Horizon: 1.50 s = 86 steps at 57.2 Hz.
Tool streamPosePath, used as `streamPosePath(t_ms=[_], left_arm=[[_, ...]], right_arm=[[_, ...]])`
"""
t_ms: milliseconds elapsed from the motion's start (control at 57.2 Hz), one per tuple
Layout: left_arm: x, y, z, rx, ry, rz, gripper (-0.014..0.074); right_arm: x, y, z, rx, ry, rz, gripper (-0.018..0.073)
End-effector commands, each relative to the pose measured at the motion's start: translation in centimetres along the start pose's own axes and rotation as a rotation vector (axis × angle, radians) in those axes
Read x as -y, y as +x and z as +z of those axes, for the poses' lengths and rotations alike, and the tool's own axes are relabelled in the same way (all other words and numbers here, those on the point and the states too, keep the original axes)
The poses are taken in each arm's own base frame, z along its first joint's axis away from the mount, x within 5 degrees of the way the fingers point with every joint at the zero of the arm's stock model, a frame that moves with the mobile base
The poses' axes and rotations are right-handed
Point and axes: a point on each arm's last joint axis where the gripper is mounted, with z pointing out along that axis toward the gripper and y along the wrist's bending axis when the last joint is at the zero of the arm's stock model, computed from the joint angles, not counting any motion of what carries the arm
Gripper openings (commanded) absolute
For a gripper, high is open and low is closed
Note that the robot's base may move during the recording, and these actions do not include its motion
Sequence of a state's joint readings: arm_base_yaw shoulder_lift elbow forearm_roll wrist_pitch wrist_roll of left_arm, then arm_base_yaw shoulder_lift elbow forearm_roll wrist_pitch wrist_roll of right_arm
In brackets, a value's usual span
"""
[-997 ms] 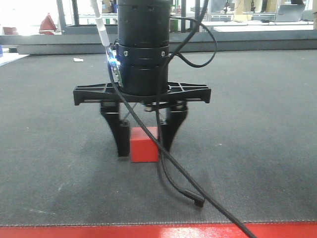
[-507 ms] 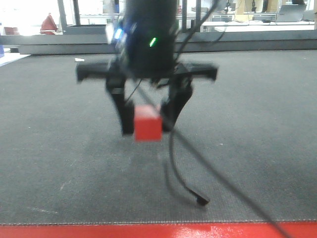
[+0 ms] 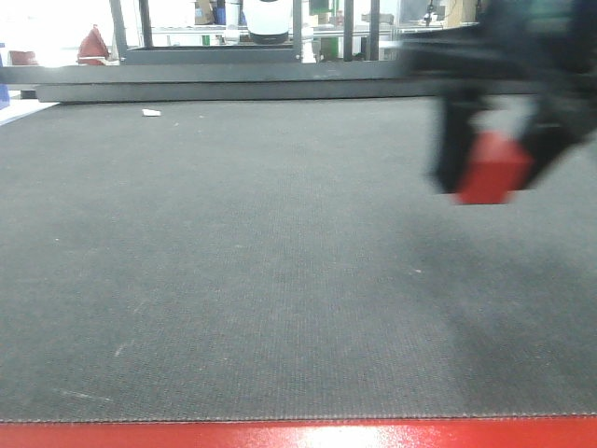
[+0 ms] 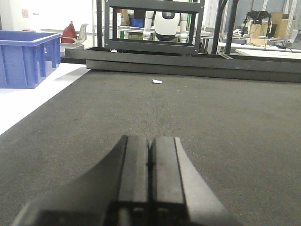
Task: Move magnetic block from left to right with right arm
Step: 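Lift the red cube with the right gripper and raise it clear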
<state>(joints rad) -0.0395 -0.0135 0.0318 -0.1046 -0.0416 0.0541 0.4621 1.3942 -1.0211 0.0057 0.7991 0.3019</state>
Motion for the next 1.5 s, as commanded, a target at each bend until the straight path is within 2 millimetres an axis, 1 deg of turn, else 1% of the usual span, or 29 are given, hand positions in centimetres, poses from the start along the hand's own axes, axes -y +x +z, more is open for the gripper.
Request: streamPosePath(t_ms=[0,122,210,350,437,490,594,804,1102,1224,1486], left_arm=[[0.0,-0.6,-0.1,0.094,-0.001,-0.007,-0.0126],[0.0,-0.6,-0.1,0.094,-0.001,-0.007,-0.0126],[0.0,-0.6,-0.1,0.094,-0.001,-0.007,-0.0126],[0.0,-0.6,-0.1,0.094,-0.001,-0.007,-0.0126],[0.0,-0.6,-0.1,0.094,-0.001,-0.007,-0.0126],[0.0,-0.6,-0.1,0.094,-0.001,-0.007,-0.0126],[0.0,-0.6,-0.1,0.094,-0.001,-0.007,-0.0126],[0.0,-0.6,-0.1,0.094,-0.001,-0.007,-0.0126],[0.0,-0.6,-0.1,0.094,-0.001,-0.007,-0.0126],[0.0,-0.6,-0.1,0.094,-0.001,-0.007,-0.0126],[0.0,-0.6,-0.1,0.094,-0.001,-0.007,-0.0126]], right_arm=[[1.8,0.3,-2.8,0.187,-0.038,-0.021,0.0293],[4.7,1.8,-4.3,0.326,0.001,0.015,0.0293],[6.2,3.0,-5.0,0.413,0.030,0.061,0.0293],[8.1,4.6,-6.6,0.607,0.086,0.105,0.0293],[8.8,5.6,-7.2,0.713,0.114,0.116,0.0293],[9.1,6.4,-8.0,0.797,0.134,0.111,0.0293],[9.2,7.7,-8.8,0.887,0.161,0.079,0.0293],[8.7,11.0,-10.5,1.013,0.190,0.007,0.0293],[8.1,15.7,-11.9,1.210,0.182,-0.016,0.0293],[8.0,16.4,-12.3,1.253,0.180,-0.021,0.0293],[8.0,16.5,-12.4,1.256,0.180,-0.021,0.0293]])
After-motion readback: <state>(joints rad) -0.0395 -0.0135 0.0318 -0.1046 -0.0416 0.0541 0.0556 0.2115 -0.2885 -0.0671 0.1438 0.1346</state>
